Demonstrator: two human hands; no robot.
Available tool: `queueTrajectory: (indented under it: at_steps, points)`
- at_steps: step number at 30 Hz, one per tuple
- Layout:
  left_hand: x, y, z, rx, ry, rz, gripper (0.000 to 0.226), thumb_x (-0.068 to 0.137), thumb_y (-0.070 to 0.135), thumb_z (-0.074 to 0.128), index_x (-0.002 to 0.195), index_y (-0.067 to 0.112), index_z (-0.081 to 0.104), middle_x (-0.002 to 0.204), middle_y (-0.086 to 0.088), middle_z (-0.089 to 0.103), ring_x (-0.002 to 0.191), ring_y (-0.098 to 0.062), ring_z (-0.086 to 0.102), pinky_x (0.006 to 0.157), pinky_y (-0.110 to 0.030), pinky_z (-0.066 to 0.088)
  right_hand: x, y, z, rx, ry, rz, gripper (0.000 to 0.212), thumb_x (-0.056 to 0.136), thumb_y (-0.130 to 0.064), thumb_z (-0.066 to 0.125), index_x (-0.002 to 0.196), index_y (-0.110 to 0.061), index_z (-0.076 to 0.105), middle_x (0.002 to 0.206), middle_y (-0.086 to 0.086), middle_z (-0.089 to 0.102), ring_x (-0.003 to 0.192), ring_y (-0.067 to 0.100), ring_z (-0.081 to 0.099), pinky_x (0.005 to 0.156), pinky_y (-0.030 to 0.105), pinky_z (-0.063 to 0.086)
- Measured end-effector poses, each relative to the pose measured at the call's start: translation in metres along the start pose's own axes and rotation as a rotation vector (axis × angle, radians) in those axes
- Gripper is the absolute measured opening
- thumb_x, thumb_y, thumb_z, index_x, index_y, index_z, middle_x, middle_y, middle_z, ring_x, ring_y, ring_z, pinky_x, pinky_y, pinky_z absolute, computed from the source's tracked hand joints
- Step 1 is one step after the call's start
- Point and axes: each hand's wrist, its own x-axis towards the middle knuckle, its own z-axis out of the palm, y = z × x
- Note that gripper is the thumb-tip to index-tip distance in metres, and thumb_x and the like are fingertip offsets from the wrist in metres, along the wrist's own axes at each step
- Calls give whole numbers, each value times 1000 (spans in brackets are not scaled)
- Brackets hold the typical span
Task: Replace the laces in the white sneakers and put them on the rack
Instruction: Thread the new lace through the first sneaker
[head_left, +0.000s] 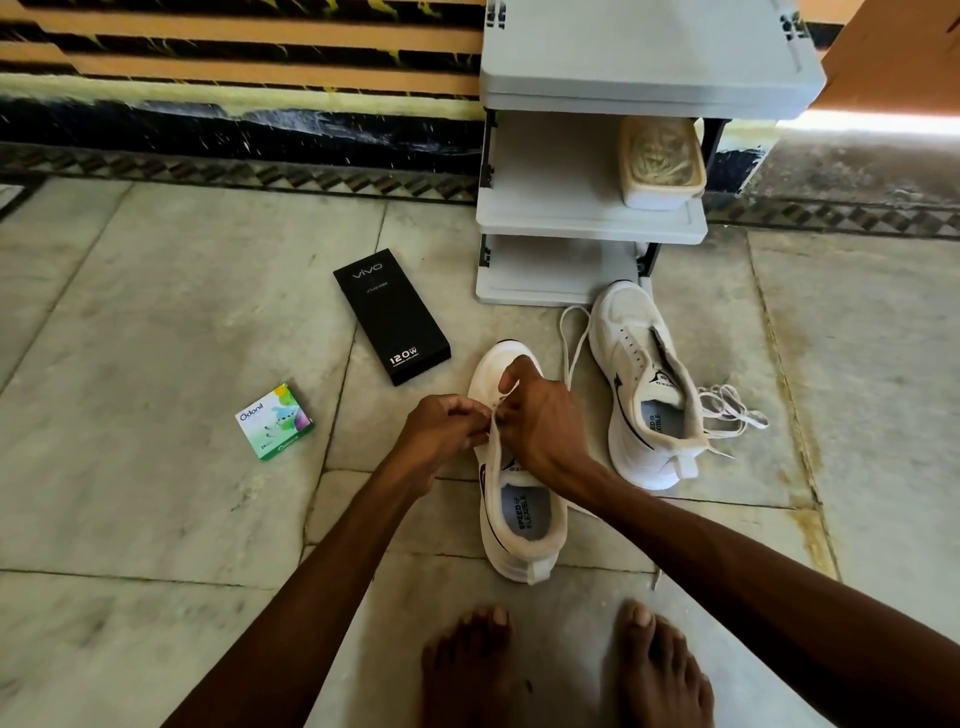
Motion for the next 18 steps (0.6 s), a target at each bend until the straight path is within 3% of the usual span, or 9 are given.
queueTrajectory:
  at_steps: [3, 6, 9, 11, 13, 18]
  points:
    - [2, -1, 4, 141, 53, 111, 3, 90, 18, 67, 90, 15, 69, 84, 5, 69, 77, -7, 66, 61, -11, 51, 2, 1, -6, -18, -5, -3, 27, 85, -12, 68, 109, -17, 59, 93, 3, 71, 86, 20, 67, 73, 27, 49]
    - [4, -2, 5, 159, 38, 166, 6, 91, 18, 66, 86, 17, 68, 81, 4, 69, 75, -9, 66, 62, -12, 50, 4, -1, -12, -92, -5, 29, 24, 90, -23, 65, 110, -10, 66, 106, 10, 66, 91, 24, 66, 79, 34, 54]
    - [7, -3, 2, 86, -4, 129, 6, 92, 15, 64, 88, 15, 68, 85, 1, 70, 79, -10, 66, 63, -13, 50, 2, 0, -18, -104, -143, 137, 40, 87, -49, 63, 84, -10, 71, 75, 5, 66, 68, 19, 64, 62, 30, 53]
    - [10, -5, -1, 41, -12, 96, 4, 90, 11, 66, 89, 11, 70, 88, -2, 71, 83, -15, 68, 69, -19, 54, -8, 0, -18, -145, -245, 149, 40, 87, -51, 63, 77, -12, 68, 63, 0, 59, 59, 15, 58, 53, 24, 45]
    - [11, -2, -2, 60, 4, 126, 3, 87, 8, 69, 89, 7, 71, 89, -6, 72, 82, -18, 69, 71, -23, 58, -22, 0, -13, -170, -262, 145, 33, 89, -46, 61, 75, -16, 63, 64, -1, 56, 61, 15, 57, 55, 24, 42]
    - [30, 31, -2, 748, 282, 593, 8, 92, 7, 61, 94, 5, 68, 97, -9, 64, 86, -19, 63, 78, -30, 54, -30, 1, -8, -145, -179, 149, 35, 87, -42, 60, 61, -20, 51, 64, 1, 54, 62, 19, 55, 54, 23, 33]
